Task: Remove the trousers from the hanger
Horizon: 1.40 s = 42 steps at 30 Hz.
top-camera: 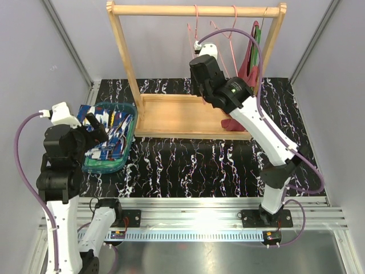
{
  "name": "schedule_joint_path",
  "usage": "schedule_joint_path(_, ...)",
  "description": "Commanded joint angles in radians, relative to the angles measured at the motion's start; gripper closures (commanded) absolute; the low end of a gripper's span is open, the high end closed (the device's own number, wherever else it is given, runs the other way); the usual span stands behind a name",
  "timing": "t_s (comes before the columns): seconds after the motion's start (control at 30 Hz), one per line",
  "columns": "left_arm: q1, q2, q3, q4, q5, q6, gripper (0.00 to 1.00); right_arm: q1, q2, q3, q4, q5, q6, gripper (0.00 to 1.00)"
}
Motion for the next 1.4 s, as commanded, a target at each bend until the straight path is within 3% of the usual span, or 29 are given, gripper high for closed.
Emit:
schedule_joint_path(0.0,-0.018,-0.026,0.025,-0.013,0.003,0.059,0.01,0.000,-0.141,-0.057,0.038,-0.078,0.020,0.54)
schedule_joint_path(0.03,-0.019,-0.034,0.025,-0.005,0.030,0.063,0.01,0.000,-0.165,-0.099,0.065,-0.089,0.011,0.33)
schedule_joint_path(0.13,-0.033,-0.065,0.022,-0.008,0.032,0.077,0.01,0.000,-0.275,-0.188,0.108,-0.129,-0.027,0.06)
schedule_joint_path(0.17,-0.033,-0.075,0.021,-0.011,0.030,0.082,0.01,0.000,-0.307,-0.211,0.114,-0.141,-0.038,0.00)
schedule_joint_path(0.4,-0.093,-0.161,-0.001,-0.003,0.008,0.114,0.01,0.000,-0.661,-0.437,0.157,-0.222,-0.173,0.01)
schedule_joint_path(0.6,-0.130,-0.258,-0.120,0.053,-0.066,0.159,0.01,-0.002,-0.930,-0.688,0.134,0.058,-0.231,0.01)
schedule_joint_path(0.77,-0.142,-0.347,-0.214,0.107,-0.075,0.172,0.01,0.000,-1.106,-0.896,0.061,0.175,-0.161,0.01)
schedule_joint_path(1.0,-0.153,-0.424,-0.295,0.139,-0.083,0.159,0.01,0.000,-1.245,-1.034,-0.085,0.246,-0.054,0.00)
schedule_joint_path(1.37,-0.153,-0.451,-0.361,0.161,-0.049,0.131,0.01,-0.002,-1.279,-1.095,-0.093,0.278,-0.023,0.01)
